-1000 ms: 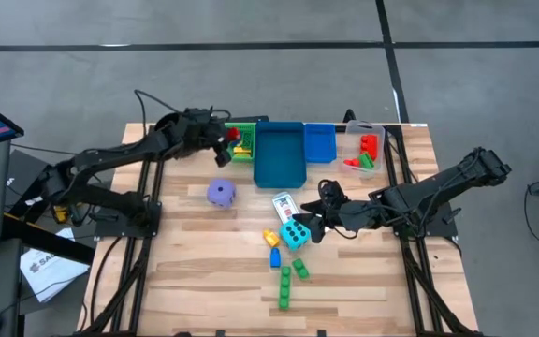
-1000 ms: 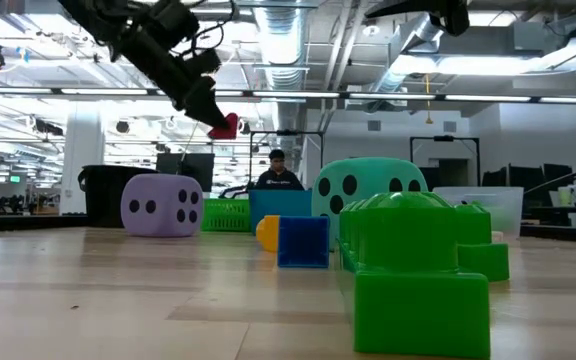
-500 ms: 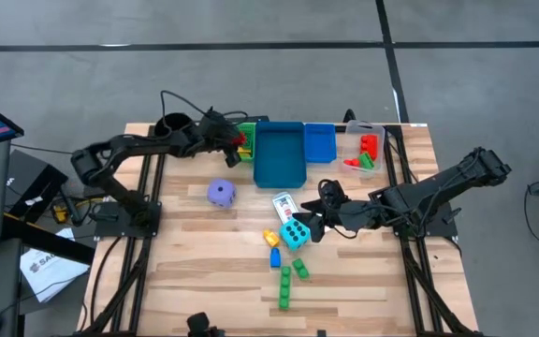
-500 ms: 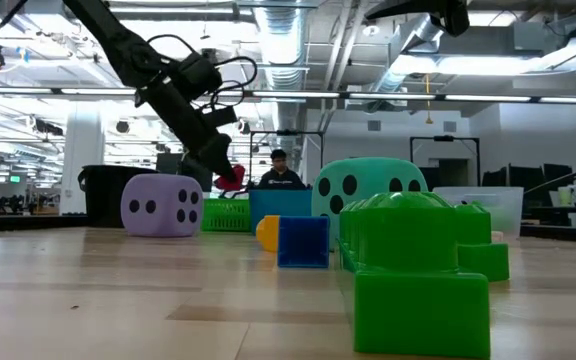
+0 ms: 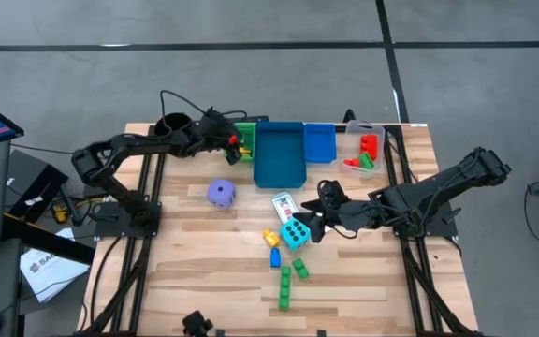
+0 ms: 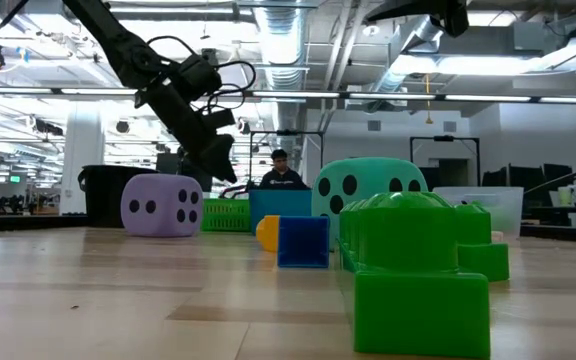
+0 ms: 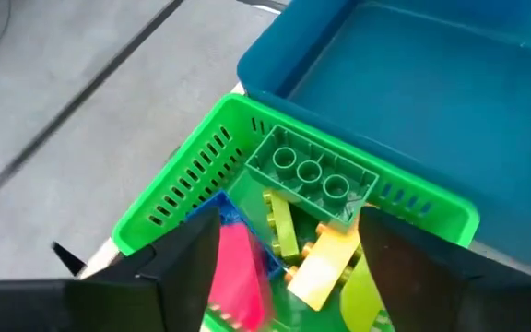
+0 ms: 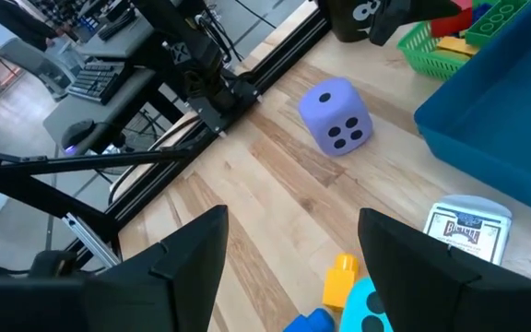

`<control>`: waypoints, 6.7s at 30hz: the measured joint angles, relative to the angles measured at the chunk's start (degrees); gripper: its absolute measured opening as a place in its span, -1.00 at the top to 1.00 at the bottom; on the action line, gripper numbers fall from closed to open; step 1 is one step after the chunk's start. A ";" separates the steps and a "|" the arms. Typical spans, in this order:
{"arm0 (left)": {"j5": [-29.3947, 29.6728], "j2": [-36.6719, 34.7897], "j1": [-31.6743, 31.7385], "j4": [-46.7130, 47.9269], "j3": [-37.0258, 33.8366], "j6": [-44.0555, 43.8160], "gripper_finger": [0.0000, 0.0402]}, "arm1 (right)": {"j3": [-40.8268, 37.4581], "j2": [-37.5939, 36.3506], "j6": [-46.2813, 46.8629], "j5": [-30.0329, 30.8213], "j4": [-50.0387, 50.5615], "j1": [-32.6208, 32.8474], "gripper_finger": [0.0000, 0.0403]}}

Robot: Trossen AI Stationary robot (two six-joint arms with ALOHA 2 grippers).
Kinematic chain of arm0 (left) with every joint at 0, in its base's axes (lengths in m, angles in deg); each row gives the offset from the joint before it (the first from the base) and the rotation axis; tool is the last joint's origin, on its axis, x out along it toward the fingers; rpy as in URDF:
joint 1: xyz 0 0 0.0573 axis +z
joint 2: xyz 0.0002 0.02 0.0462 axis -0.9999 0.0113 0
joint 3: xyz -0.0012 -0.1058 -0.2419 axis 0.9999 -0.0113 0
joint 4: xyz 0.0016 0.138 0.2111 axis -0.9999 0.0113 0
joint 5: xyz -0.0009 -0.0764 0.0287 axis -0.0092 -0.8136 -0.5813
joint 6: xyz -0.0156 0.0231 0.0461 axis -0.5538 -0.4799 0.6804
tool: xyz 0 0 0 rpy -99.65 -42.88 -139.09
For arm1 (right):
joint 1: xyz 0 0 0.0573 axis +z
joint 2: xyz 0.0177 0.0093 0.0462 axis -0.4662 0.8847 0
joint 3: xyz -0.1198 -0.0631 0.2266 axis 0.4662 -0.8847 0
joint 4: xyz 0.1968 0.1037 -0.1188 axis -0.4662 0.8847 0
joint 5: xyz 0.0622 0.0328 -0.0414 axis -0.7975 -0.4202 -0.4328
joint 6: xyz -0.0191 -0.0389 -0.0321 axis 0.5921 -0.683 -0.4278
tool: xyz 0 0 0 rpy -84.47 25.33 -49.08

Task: Pick & Place Toys
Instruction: Put the large yellow game piece into the transparent bin

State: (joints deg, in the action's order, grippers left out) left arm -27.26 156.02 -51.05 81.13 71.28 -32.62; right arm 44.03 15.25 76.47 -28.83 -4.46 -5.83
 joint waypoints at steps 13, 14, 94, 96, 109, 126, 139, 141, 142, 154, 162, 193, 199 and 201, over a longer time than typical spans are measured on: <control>-28.24 -11.16 -7.24 1.60 0.00 -7.97 -0.36 | 0.00 0.00 -3.01 -0.17 -0.01 0.90 -0.19; -30.57 -12.17 -8.95 1.73 0.00 -6.38 -0.37 | 0.00 0.00 -3.02 -0.17 -0.02 0.90 -0.19; -25.81 14.51 -39.47 -13.63 0.02 14.04 -0.36 | 0.00 -0.02 2.16 -0.22 2.78 0.79 -0.19; -25.79 14.51 -39.47 -13.47 0.02 14.04 -0.36 | 0.00 -0.02 2.16 -0.22 2.78 0.79 -0.19; -25.33 14.51 -39.47 -9.00 0.02 14.02 -0.36 | 0.00 -0.02 2.16 -0.22 2.78 0.76 -0.19; -24.83 14.49 -39.64 -11.13 0.02 8.45 -0.36 | 0.00 -0.02 2.85 -0.20 2.75 0.76 -0.19; -23.21 17.96 -41.38 -15.25 0.00 5.84 -0.36 | 0.02 -0.02 3.22 -0.20 2.82 0.79 -0.19; -23.07 18.91 -41.38 -15.53 0.00 4.25 -0.36 | 0.02 -0.02 3.58 -0.20 2.75 0.79 -0.19; -23.06 19.30 -41.38 -15.64 0.01 4.00 -0.36 | 0.02 -0.02 3.65 -0.20 2.74 0.81 -0.19; -23.06 20.02 -41.35 -16.50 0.02 2.15 -0.31 | 0.02 0.00 3.65 -0.20 2.75 0.79 -0.19; -23.10 20.02 -41.40 -18.97 0.01 0.83 0.15 | 0.02 0.00 3.65 -0.22 2.90 0.79 -0.19; -20.75 7.37 -41.35 -14.76 0.02 -3.69 0.35 | 0.02 -0.09 0.28 -0.24 2.51 0.79 -0.19; -15.06 -0.30 -41.27 -10.50 0.02 -3.73 0.35 | 1.45 -3.31 -5.19 -2.97 1.80 0.80 -0.19; -12.15 -2.04 -41.06 -9.54 0.02 -4.87 0.35 | 1.94 -5.72 -7.51 -2.95 4.66 0.83 -0.19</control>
State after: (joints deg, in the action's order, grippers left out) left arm -39.40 153.98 -92.11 71.59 71.30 -37.50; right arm 45.97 9.53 68.96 -31.78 0.19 -5.00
